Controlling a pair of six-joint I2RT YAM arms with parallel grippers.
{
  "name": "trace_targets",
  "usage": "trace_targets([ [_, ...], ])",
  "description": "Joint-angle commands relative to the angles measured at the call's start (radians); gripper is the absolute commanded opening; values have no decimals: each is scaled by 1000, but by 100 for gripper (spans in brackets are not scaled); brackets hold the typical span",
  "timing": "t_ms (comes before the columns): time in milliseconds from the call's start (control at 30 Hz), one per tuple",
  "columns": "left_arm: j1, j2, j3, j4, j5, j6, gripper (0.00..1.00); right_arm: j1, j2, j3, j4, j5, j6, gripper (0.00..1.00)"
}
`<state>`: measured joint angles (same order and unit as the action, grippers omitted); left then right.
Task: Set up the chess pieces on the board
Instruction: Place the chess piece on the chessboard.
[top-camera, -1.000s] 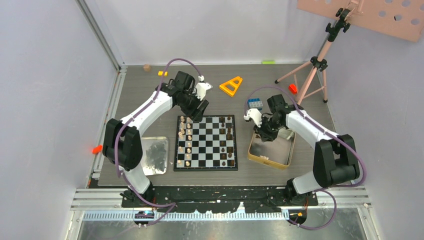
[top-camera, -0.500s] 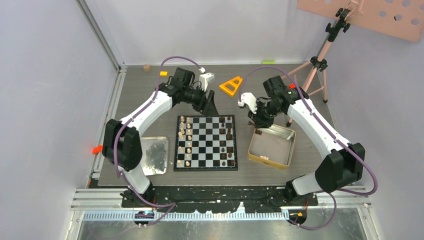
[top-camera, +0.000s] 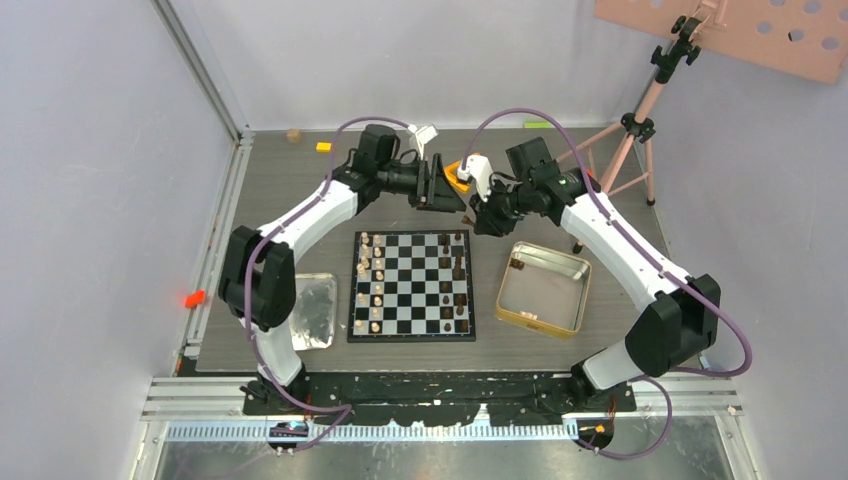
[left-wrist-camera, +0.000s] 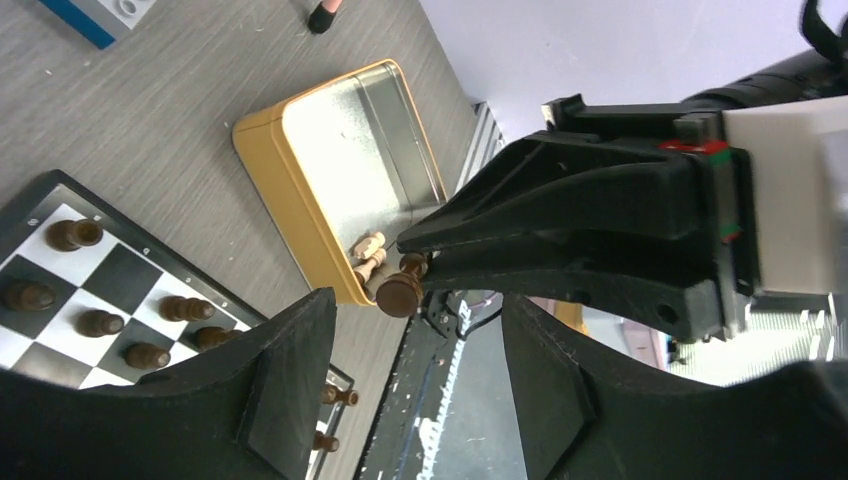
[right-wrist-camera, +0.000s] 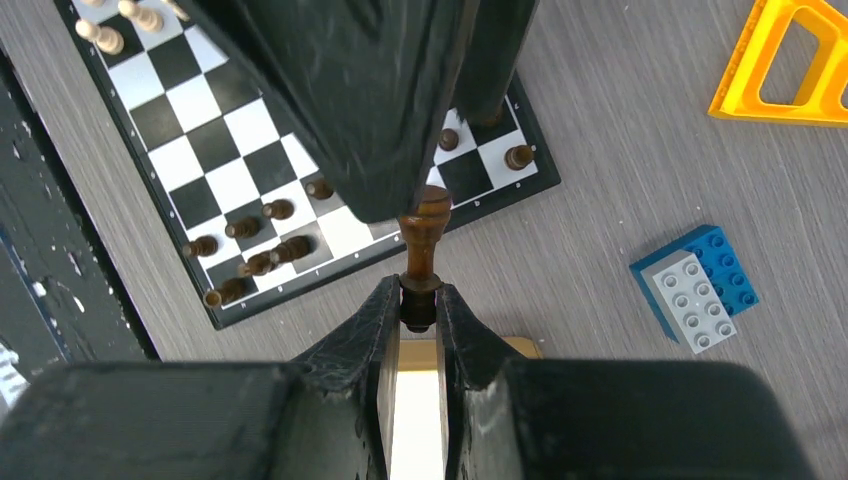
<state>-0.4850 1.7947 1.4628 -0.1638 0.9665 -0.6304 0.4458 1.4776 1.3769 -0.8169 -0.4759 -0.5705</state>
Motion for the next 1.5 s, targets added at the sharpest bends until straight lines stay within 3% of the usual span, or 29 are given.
trace_targets([
  [0,-20,41,37,79,37,-131,64,5,4,51,88,2,92,1],
  [167,-27,63,36,78,31,-162,62,6,7,51,112,17,107,1],
  [567,-33,101,29,151,71,-252,30,5,1,23,130,51,101,1],
  [733,-33,109,27,158,75,-260,22,5,1,19,122,51,89,1],
  [867,-23,96,-12,250,77,-299,0,5,-3,13,126,68,98,12],
  [900,-13,88,-31,289,78,-331,0,1,-10,9,141,72,108,21],
  [1000,19,63,-116,523,79,-466,0,-51,-32,-25,203,5,214,45],
  [1133,49,50,-208,855,73,-645,0,-179,-52,-64,350,-222,466,65],
  [1300,49,53,-250,1041,63,-737,0,-231,-46,-149,583,-376,726,66],
  [1467,49,64,-267,1121,50,-788,0,-252,-6,-208,812,-500,972,63],
])
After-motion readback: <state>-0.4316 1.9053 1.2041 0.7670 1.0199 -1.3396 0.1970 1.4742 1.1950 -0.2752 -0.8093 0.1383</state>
